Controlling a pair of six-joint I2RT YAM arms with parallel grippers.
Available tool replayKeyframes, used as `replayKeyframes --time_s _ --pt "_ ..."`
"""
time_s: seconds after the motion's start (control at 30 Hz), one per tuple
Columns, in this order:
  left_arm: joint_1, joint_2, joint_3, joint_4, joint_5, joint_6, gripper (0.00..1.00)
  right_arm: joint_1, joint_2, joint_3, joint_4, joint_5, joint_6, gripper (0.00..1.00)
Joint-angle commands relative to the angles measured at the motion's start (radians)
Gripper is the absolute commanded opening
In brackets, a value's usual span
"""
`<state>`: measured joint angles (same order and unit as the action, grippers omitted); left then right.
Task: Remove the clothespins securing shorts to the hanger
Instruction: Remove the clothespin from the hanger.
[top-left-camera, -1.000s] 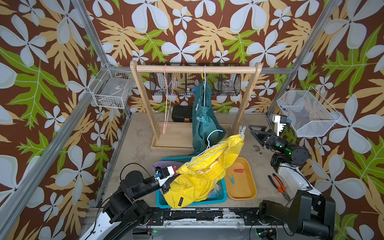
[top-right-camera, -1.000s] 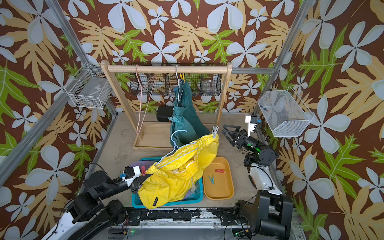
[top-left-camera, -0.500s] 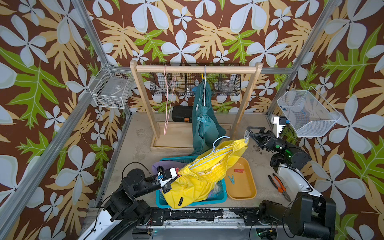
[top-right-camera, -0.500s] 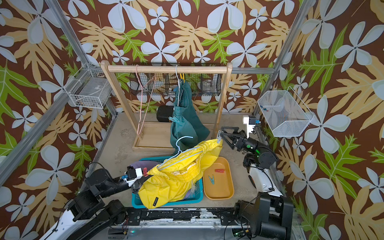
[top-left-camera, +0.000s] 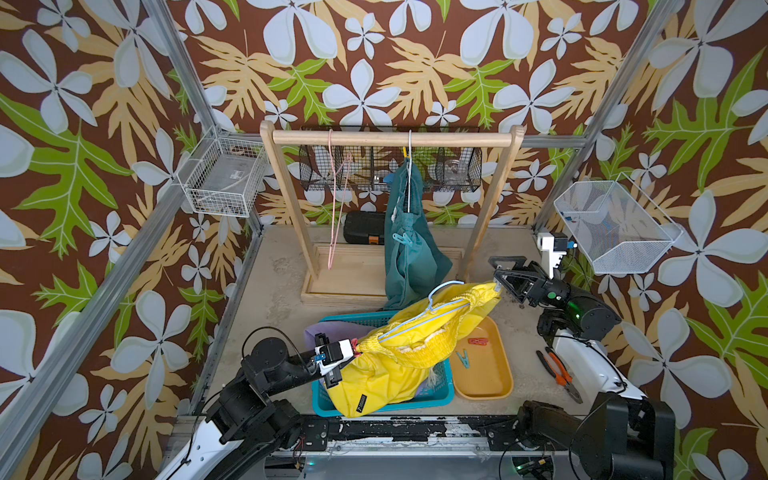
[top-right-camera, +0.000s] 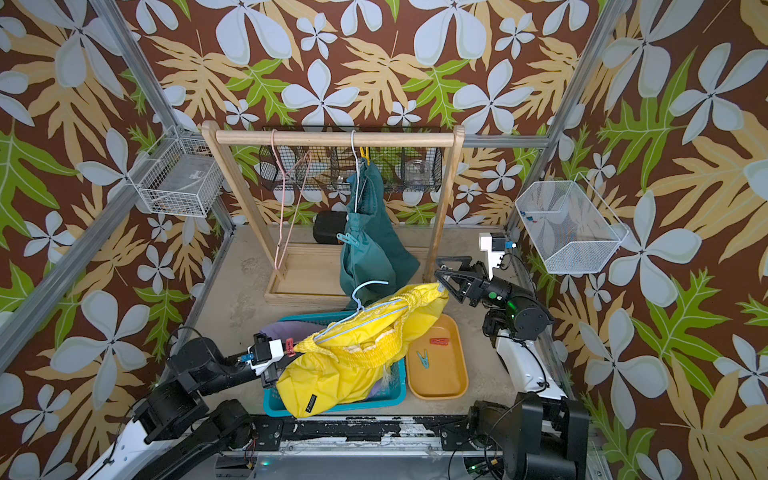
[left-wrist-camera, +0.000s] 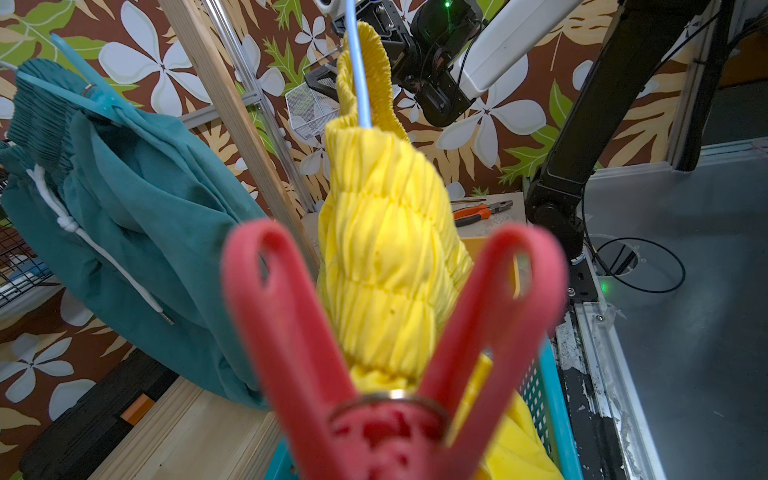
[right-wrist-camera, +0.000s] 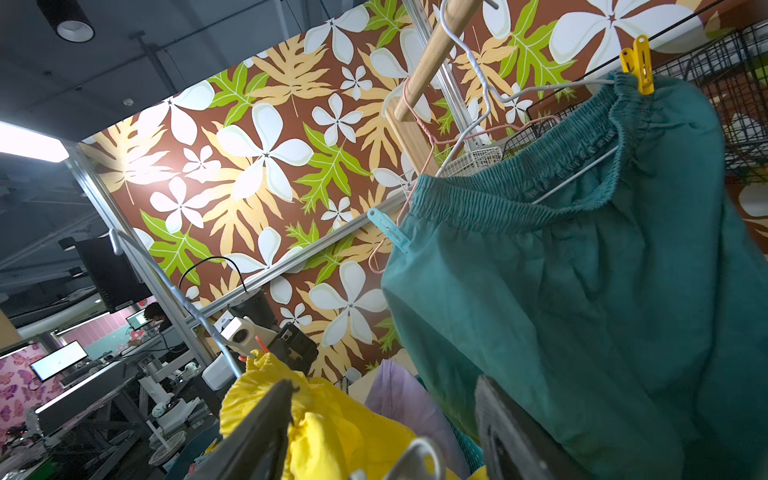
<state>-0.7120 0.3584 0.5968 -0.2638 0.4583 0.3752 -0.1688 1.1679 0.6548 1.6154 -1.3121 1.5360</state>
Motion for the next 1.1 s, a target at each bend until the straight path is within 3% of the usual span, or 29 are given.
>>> replayKeyframes --time_s 0.0,0.17,0.33,0.4,0.5,0.77,1.07 --pt "0.001 -0.001 0.006 0.057 0.023 0.006 0.0 0.012 -0.004 0.009 0.201 -0.012 -0.008 0.69" --pt "0.0 -0.004 0.005 0.054 0.024 0.006 0.0 0.011 -0.004 0.011 0.201 -0.018 -0.008 0.61" --pt "0.0 -0.003 0.005 0.051 0.017 0.007 0.0 0.011 -0.005 0.006 0.201 -0.02 -0.009 0.38" --pt "0.0 -0.003 0.005 0.051 0.016 0.005 0.0 0.012 -0.005 0.007 0.201 -0.018 -0.009 0.36" --pt "0.001 -0.002 0.005 0.05 0.012 0.002 0.0 0.011 -0.007 0.005 0.202 -0.019 -0.01 0.23" --pt "0.0 0.005 0.003 0.043 0.008 -0.001 0.0 0.011 -0.013 0.007 0.201 -0.014 -0.008 0.0" --pt "0.0 0.011 0.006 -0.001 -0.012 0.013 0.0 0.012 -0.016 0.061 0.184 0.007 -0.01 0.0"
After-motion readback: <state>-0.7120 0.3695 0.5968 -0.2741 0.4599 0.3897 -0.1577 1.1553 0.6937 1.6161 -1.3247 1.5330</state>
